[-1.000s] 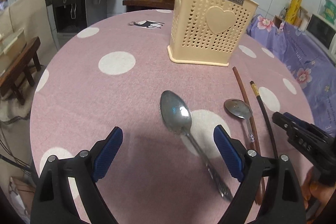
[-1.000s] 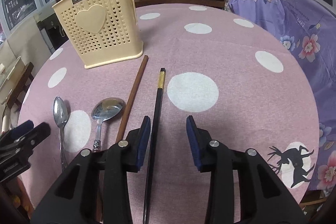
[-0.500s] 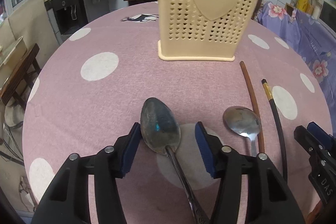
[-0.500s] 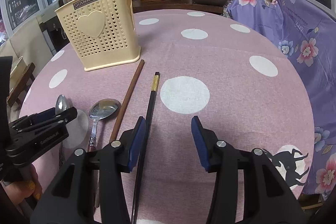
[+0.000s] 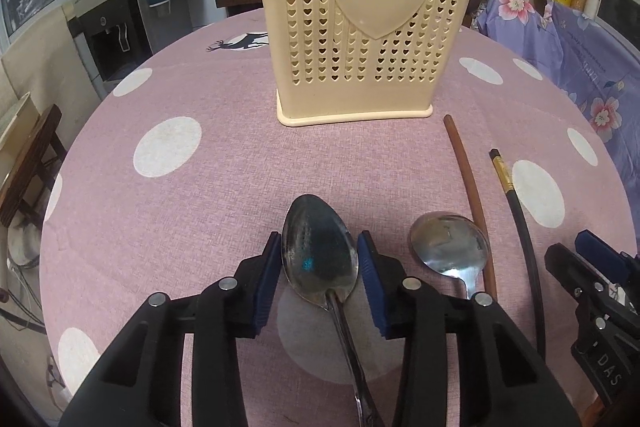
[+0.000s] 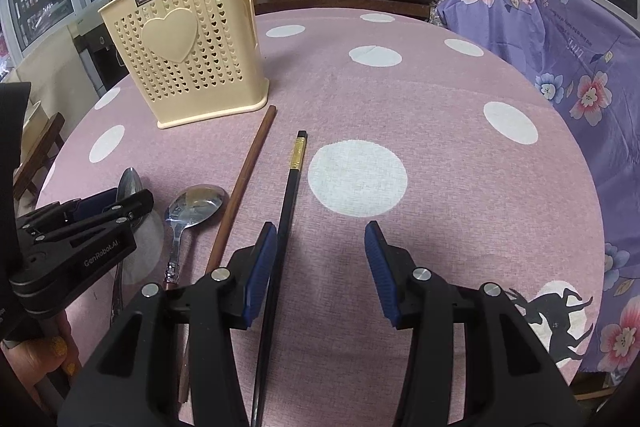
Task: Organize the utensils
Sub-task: 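Grasp the silver spoon with the left tool while the right tool grasps the gold-tipped black chopstick, then lift the spoon and black chopstick upright and carry both above the holder, then lower the spoon and chopstick into the holder and open both tools, then move the right tool to the last brown chopstick and grasp it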
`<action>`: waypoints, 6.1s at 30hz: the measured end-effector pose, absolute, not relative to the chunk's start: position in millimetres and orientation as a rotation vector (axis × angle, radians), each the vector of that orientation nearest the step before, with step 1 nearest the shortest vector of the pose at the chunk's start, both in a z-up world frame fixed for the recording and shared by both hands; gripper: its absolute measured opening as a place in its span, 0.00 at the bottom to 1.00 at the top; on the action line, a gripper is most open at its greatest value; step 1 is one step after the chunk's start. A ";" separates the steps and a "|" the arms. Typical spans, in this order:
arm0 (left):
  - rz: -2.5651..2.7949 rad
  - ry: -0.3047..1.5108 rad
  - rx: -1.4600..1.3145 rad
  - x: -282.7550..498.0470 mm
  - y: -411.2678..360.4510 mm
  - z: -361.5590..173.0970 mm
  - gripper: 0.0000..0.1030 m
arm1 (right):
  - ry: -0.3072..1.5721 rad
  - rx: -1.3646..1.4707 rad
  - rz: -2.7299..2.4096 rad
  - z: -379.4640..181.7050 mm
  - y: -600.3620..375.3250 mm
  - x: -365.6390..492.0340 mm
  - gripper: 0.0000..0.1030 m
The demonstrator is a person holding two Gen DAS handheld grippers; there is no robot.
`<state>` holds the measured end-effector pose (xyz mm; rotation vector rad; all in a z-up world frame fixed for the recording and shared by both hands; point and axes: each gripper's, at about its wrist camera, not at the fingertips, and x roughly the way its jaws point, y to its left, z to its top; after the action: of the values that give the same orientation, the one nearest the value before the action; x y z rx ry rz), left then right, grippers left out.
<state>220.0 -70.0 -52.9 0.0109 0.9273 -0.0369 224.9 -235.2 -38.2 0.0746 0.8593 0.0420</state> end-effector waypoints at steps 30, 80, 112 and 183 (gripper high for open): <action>-0.180 0.681 -0.123 199.5 -42.9 28.5 0.37 | 0.969 0.013 0.063 -46.1 -207.1 304.6 0.08; -0.212 0.380 -0.133 275.9 -32.7 205.1 0.37 | 0.325 0.161 0.287 285.5 -241.8 280.7 0.08; -0.184 0.481 -0.062 272.0 -46.6 88.0 0.67 | 0.432 0.164 0.236 140.4 -212.8 318.8 0.38; -0.124 0.709 -0.154 148.5 -17.0 -18.4 0.74 | 0.895 -0.010 0.056 -50.3 -182.4 190.7 0.23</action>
<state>148.5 -17.0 -18.4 -0.1536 0.7094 -0.1241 190.7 -182.4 -50.3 -0.0098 0.8954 0.0557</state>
